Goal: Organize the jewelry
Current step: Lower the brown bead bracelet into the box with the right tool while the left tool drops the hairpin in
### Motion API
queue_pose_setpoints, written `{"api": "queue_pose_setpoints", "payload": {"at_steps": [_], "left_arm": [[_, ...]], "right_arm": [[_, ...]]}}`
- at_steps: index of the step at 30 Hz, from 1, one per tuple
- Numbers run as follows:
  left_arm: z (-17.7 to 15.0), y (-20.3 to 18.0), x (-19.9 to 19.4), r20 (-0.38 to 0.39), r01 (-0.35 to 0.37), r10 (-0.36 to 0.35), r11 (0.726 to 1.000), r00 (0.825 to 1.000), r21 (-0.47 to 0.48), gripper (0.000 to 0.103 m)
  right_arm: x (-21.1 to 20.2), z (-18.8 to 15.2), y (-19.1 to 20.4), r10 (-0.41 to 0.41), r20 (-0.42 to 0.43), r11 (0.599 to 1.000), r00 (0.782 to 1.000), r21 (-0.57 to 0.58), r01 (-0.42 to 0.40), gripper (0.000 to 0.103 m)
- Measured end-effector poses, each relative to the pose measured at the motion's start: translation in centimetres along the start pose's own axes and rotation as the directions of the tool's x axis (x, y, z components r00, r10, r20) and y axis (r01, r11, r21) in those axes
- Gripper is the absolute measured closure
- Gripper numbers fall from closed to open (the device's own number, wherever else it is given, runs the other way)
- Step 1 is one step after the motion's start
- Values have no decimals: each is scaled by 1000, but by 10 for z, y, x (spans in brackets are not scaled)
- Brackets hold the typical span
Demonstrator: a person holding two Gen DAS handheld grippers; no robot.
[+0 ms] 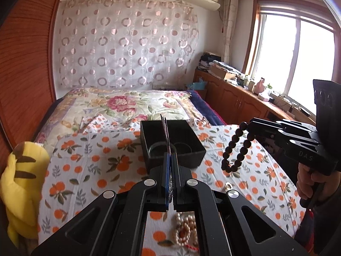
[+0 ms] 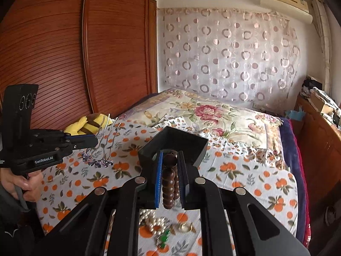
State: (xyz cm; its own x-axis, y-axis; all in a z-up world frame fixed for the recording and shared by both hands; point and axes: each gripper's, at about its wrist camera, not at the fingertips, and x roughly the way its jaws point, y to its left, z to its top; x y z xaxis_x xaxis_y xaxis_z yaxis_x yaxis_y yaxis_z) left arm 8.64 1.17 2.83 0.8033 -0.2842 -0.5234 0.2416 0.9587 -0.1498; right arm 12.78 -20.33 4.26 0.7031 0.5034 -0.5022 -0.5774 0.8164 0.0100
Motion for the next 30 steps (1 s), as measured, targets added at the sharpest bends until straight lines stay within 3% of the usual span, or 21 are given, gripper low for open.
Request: {"api": "queue_pose_setpoints", "payload": {"at_steps": [14, 21, 30], "left_arm": [[39, 5, 47, -10, 12, -12, 1000, 1000, -4, 102], [46, 11, 69, -36, 15, -15, 1000, 999, -12, 102], [49, 9, 101, -88, 17, -18, 1000, 996, -2, 102]], "right_arm": [[57, 45, -28, 52, 20, 999, 998, 7, -52, 88], [95, 26, -36, 109, -36, 993, 993, 57, -107, 88], [118, -2, -48, 89, -80, 992, 993, 101, -81, 84]]}}
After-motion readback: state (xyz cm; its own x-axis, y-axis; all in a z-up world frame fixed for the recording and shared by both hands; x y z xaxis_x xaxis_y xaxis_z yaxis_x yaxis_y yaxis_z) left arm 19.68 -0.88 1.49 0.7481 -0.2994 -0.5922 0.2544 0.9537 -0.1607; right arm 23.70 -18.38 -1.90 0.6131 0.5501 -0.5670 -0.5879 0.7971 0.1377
